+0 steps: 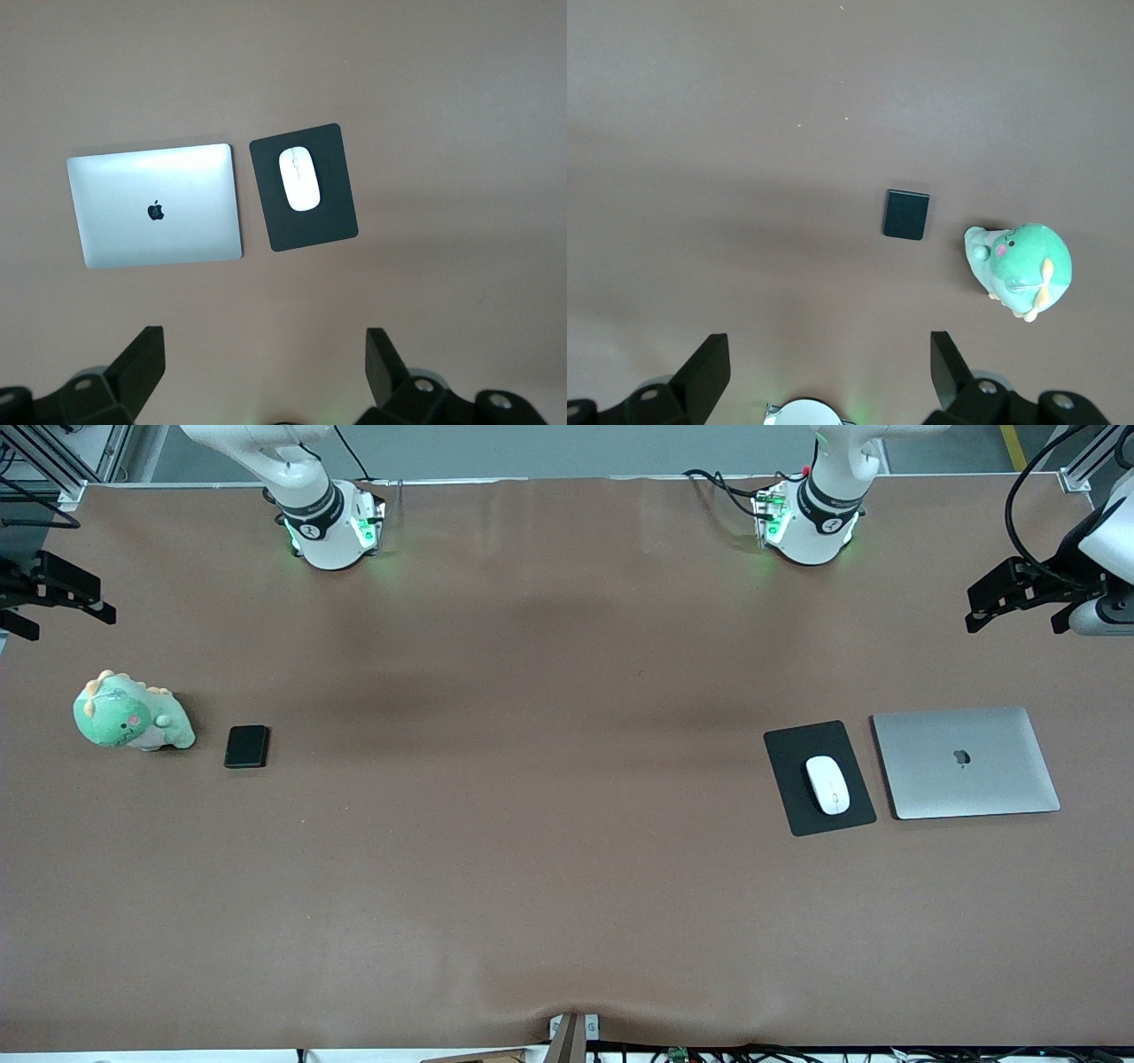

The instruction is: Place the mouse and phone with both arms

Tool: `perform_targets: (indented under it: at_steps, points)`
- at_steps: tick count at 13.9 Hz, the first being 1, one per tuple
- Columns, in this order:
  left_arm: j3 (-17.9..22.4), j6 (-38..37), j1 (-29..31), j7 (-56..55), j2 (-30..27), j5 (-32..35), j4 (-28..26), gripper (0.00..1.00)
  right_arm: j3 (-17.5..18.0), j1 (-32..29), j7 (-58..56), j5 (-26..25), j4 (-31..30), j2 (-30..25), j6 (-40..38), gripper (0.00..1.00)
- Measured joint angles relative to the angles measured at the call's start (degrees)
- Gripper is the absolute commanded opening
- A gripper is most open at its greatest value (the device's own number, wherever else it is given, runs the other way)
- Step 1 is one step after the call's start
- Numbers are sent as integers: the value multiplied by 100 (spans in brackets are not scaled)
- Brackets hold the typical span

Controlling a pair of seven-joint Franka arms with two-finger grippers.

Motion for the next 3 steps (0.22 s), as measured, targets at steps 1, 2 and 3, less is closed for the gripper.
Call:
perform_targets:
  at_steps: [1,2,3]
  points:
    - [1,15,12,0,0,0,2,100,17,0,0,-94,-4,-17,32,100]
    - [3,22,23,0,0,0,3,100,38,0,0,-140,-4,-23,57,100]
    - [4,23,28,0,0,0,3,100,53,0,0,-151,-4,-23,67,100]
